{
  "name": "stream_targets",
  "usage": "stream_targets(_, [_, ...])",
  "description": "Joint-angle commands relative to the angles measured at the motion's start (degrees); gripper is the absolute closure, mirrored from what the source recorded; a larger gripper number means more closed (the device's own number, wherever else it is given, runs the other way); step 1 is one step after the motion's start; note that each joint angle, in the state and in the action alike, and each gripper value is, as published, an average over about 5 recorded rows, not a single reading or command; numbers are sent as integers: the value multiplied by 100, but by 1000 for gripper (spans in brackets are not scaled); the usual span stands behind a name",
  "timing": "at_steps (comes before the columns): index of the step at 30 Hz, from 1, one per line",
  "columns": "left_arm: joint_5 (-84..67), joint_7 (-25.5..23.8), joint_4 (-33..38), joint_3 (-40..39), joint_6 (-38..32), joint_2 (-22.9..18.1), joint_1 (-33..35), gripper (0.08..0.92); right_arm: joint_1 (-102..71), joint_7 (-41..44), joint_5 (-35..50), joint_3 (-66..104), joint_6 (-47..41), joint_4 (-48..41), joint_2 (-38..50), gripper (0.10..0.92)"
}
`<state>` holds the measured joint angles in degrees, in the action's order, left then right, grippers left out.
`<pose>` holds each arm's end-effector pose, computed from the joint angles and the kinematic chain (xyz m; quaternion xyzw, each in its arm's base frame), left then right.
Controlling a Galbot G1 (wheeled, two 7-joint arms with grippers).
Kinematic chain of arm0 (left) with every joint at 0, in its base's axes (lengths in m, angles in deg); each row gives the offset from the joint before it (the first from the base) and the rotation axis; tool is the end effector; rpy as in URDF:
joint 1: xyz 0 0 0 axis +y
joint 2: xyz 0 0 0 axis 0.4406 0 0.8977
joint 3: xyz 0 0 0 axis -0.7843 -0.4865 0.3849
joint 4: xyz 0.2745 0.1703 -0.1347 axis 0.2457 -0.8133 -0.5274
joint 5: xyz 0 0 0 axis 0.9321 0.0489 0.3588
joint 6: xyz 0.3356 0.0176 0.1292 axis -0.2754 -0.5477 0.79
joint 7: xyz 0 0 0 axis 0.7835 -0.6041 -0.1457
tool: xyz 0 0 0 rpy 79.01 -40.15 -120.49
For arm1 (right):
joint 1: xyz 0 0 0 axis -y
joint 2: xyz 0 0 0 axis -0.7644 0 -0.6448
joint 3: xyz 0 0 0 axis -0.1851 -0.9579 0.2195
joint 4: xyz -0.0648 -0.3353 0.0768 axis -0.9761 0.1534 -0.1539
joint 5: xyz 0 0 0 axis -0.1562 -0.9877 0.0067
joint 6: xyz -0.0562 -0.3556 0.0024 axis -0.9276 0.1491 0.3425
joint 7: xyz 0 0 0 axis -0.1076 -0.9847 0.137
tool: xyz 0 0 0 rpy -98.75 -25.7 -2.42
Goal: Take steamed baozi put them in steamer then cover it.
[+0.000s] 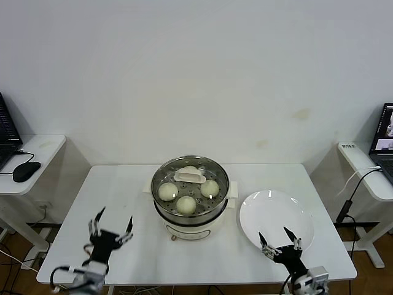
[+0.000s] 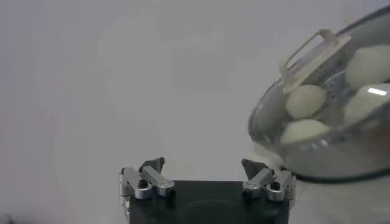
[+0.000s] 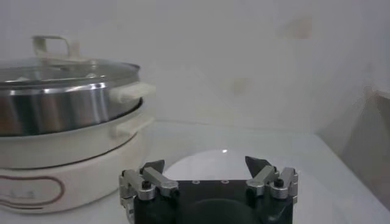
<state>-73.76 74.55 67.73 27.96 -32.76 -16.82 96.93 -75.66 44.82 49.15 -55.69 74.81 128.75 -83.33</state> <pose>0.1730 0.0714 -0.3040 -0.0203 -0.9664 -0.2386 0.0939 0.1636 -0.0859 -0.3260 0.0826 -0.9849 0.0112 0.1520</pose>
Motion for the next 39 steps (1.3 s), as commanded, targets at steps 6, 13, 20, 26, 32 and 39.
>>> stream_targets(6, [-956,433,-15,28,-372,-392,1466,177,-274,-371,102,-163,-292,328,91,203])
stream_targets(13, [-983,455,110,-43,-357,-393,1641,177,-216,-219,-47,-145,-337,256,116,203])
stream_targets(20, [-1004,463,127,-38,-365,-369,1663,177,-131,-291,86,-111,-376,205,75,203])
stream_targets(26, [-1002,480,132,-46,-388,-331,1631,177,-194,-311,83,-140,-374,225,80,203])
stream_targets(32, [-985,492,56,-65,-484,-357,1523,177,-190,-342,7,-41,-176,211,-10,203])
stream_targets(39, [-906,477,-47,-111,-499,-390,1384,177,-138,-389,-26,-24,-237,222,-110,203])
